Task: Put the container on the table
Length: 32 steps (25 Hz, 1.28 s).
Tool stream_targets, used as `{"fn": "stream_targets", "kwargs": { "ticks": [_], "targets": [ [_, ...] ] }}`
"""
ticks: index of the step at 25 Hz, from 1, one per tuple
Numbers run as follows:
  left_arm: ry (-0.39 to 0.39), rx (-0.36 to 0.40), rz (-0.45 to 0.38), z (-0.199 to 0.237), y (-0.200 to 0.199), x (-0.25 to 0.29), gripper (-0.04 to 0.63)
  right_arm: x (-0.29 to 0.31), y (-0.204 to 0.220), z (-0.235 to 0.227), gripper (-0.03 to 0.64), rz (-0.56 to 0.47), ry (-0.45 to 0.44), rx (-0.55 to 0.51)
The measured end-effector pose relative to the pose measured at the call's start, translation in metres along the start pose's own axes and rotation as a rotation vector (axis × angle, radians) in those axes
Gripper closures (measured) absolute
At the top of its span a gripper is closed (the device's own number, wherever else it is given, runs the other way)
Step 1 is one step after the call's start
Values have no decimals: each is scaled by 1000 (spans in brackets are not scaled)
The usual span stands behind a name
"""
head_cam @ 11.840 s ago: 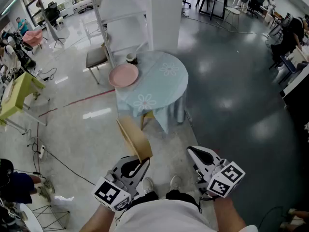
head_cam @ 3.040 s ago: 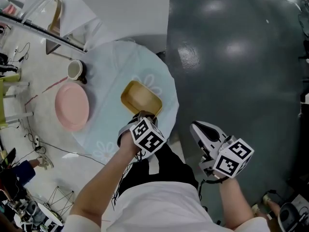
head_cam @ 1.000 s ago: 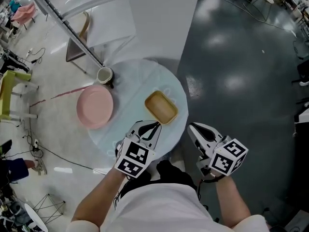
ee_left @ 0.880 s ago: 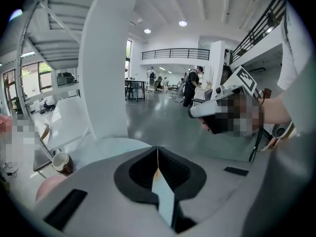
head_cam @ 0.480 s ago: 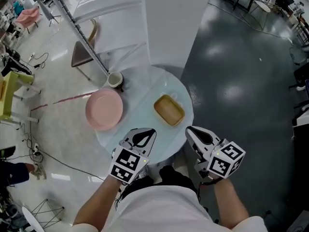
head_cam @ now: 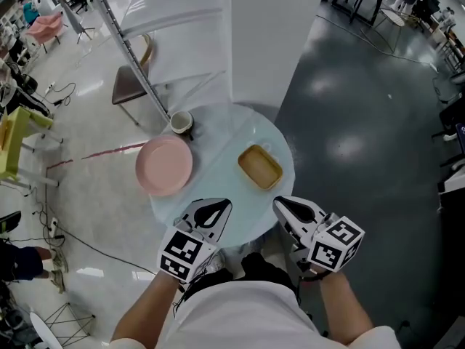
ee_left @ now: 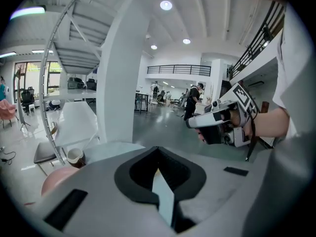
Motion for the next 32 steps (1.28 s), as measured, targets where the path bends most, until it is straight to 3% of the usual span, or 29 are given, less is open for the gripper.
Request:
{"fn": "stream_targets", "kwargs": {
  "ticks": [18,32],
  "targets": [
    [-7,-11,-44,-4,-10,-27,574,0,1,30,594,-10,-56,-62],
    [-1,8,-46,-3,-15,-22,574,1,0,26,594,-12,-54,-66]
  ]
}}
Point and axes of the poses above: the fingertips, and each gripper's own axes: x forward along the fingers, z to its left, y out of its underside, the point moved 4 cm from there along -x, backward along the fingers, and after that the axes turned 1 degree about -y, right-handed, at the moved point
